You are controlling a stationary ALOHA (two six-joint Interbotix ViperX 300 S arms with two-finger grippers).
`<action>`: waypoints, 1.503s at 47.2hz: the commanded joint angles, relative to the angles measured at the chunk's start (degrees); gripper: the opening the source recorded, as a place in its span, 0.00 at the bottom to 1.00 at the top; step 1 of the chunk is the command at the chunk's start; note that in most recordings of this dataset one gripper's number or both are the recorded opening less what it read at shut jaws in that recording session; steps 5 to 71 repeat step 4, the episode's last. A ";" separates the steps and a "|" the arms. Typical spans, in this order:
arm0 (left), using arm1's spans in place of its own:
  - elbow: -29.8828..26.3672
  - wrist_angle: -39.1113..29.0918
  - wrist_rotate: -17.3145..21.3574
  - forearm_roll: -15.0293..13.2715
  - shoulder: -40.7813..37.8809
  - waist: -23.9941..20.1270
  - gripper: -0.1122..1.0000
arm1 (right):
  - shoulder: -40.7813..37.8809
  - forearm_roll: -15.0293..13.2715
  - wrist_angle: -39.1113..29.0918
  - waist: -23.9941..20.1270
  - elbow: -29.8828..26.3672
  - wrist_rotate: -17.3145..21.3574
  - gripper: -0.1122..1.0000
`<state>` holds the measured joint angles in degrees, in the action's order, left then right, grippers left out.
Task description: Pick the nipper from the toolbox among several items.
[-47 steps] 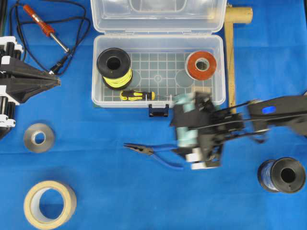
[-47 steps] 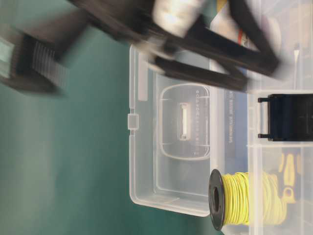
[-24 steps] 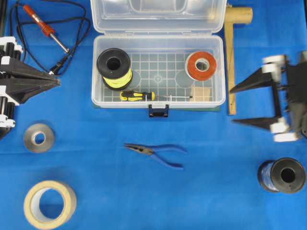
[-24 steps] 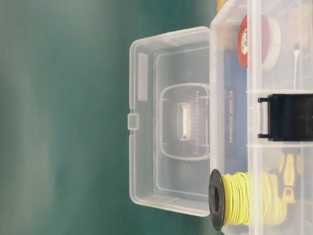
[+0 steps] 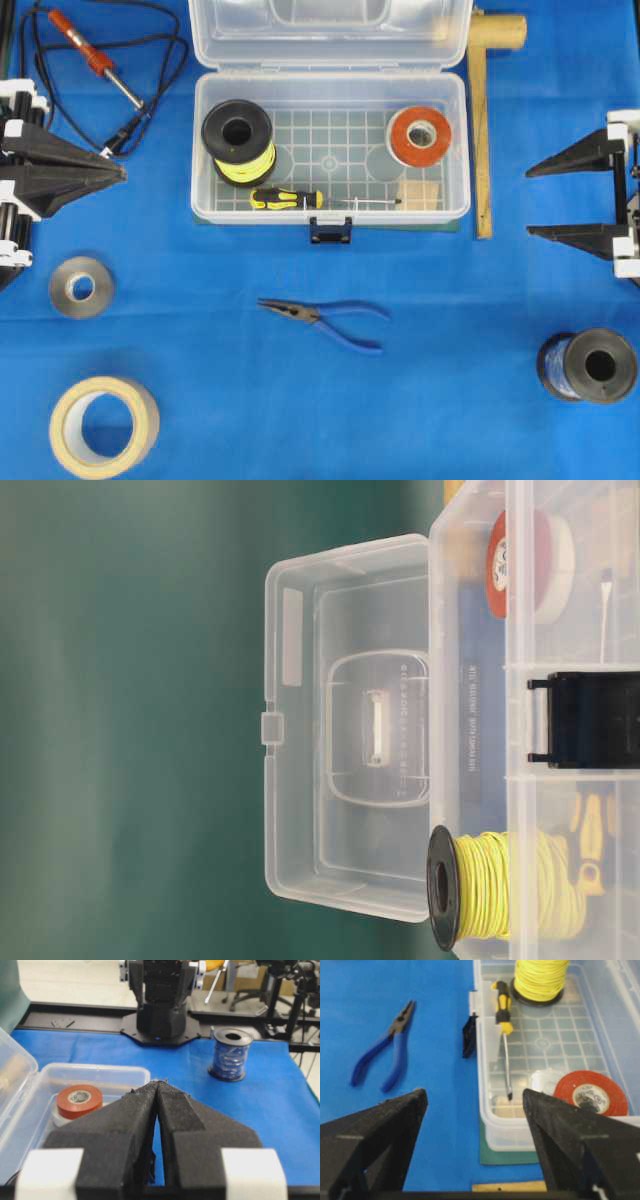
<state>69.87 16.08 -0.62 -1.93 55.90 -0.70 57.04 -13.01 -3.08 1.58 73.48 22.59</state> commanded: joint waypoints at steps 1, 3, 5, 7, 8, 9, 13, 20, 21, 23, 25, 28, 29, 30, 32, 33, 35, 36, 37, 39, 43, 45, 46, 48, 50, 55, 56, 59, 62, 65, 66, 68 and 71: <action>-0.53 0.26 -0.09 -0.09 -0.44 0.09 0.10 | -0.70 0.18 0.88 0.35 -0.70 0.09 0.81; -0.53 0.26 -0.09 -0.09 -0.35 0.09 0.10 | -0.62 0.18 0.79 0.35 -0.70 0.09 0.81; -0.53 0.26 -0.09 0.00 -0.44 0.09 0.10 | -0.62 0.18 0.79 0.35 -0.70 0.09 0.81; -0.53 0.26 -0.09 0.00 -0.44 0.09 0.10 | -0.62 0.18 0.79 0.35 -0.70 0.09 0.81; -0.53 0.26 -0.09 0.00 -0.44 0.09 0.10 | -0.62 0.18 0.79 0.35 -0.70 0.09 0.81; -0.53 0.26 -0.09 0.00 -0.44 0.09 0.10 | -0.62 0.18 0.79 0.35 -0.70 0.09 0.81; -0.53 0.26 -0.09 0.00 -0.44 0.09 0.10 | -0.62 0.18 0.79 0.35 -0.70 0.09 0.81; -0.53 0.26 -0.09 0.00 -0.44 0.09 0.10 | -0.62 0.18 0.79 0.35 -0.70 0.09 0.81; -0.53 0.26 -0.09 0.00 -0.44 0.09 0.10 | -0.62 0.18 0.79 0.35 -0.70 0.09 0.81; -0.53 0.26 -0.09 0.00 -0.44 0.09 0.10 | -0.62 0.18 0.79 0.35 -0.70 0.09 0.81; -0.53 0.26 -0.09 0.00 -0.44 0.09 0.10 | -0.62 0.18 0.79 0.35 -0.70 0.09 0.81; -0.53 0.26 -0.09 0.00 -0.44 0.09 0.10 | -0.62 0.18 0.79 0.35 -0.70 0.09 0.81; -0.53 0.26 -0.09 0.00 -0.44 0.09 0.10 | -0.62 0.18 0.79 0.35 -0.70 0.09 0.81; -0.53 0.26 -0.09 0.00 -0.44 0.09 0.10 | -0.62 0.18 0.79 0.35 -0.70 0.09 0.81; -0.53 0.26 -0.09 0.00 -0.44 0.09 0.10 | -0.62 0.18 0.79 0.35 -0.70 0.09 0.81; -0.53 0.26 -0.09 0.00 -0.44 0.09 0.10 | -0.62 0.18 0.79 0.35 -0.70 0.09 0.81; -0.53 0.26 -0.09 0.00 -0.44 0.09 0.10 | -0.62 0.18 0.79 0.35 -0.70 0.09 0.81; -0.53 0.26 -0.09 0.00 -0.44 0.09 0.10 | -0.62 0.18 0.79 0.35 -0.70 0.09 0.81; -0.53 0.26 -0.09 0.00 -0.44 0.09 0.10 | -0.62 0.18 0.79 0.35 -0.70 0.09 0.81; -0.53 0.26 -0.09 0.00 -0.44 0.09 0.10 | -0.62 0.18 0.79 0.35 -0.70 0.09 0.81; -0.53 0.26 -0.09 0.00 -0.44 0.09 0.10 | -0.62 0.18 0.79 0.35 -0.70 0.09 0.81; -0.53 0.26 -0.09 0.00 -0.44 0.09 0.10 | -0.62 0.18 0.79 0.35 -0.70 0.09 0.81; -0.53 0.26 -0.09 0.00 -0.44 0.09 0.10 | -0.62 0.18 0.79 0.35 -0.70 0.09 0.81; -0.53 0.26 -0.09 0.00 -0.44 0.09 0.10 | -0.62 0.18 0.79 0.35 -0.70 0.09 0.81; -0.53 0.26 -0.09 0.00 -0.44 0.09 0.10 | -0.62 0.18 0.79 0.35 -0.70 0.09 0.81; -0.53 0.26 -0.09 0.00 -0.44 0.09 0.10 | -0.62 0.18 0.79 0.35 -0.70 0.09 0.81; -0.53 0.26 -0.09 0.00 -0.44 0.09 0.10 | -0.62 0.18 0.79 0.35 -0.70 0.09 0.81; -0.53 0.26 -0.09 0.00 -0.44 0.09 0.10 | -0.62 0.18 0.79 0.35 -0.70 0.09 0.81; -0.53 0.26 -0.09 0.00 -0.44 0.09 0.10 | -0.62 0.18 0.79 0.35 -0.70 0.09 0.81; -0.53 0.26 -0.09 0.00 -0.44 0.09 0.10 | -0.62 0.18 0.79 0.35 -0.70 0.09 0.81; -0.53 0.26 -0.09 0.00 -0.44 0.09 0.10 | -0.62 0.18 0.79 0.35 -0.70 0.09 0.81; -0.53 0.26 -0.09 0.00 -0.44 0.09 0.10 | -0.62 0.18 0.79 0.35 -0.70 0.09 0.81; -0.53 0.26 -0.09 0.00 -0.44 0.09 0.10 | -0.62 0.18 0.79 0.35 -0.70 0.09 0.81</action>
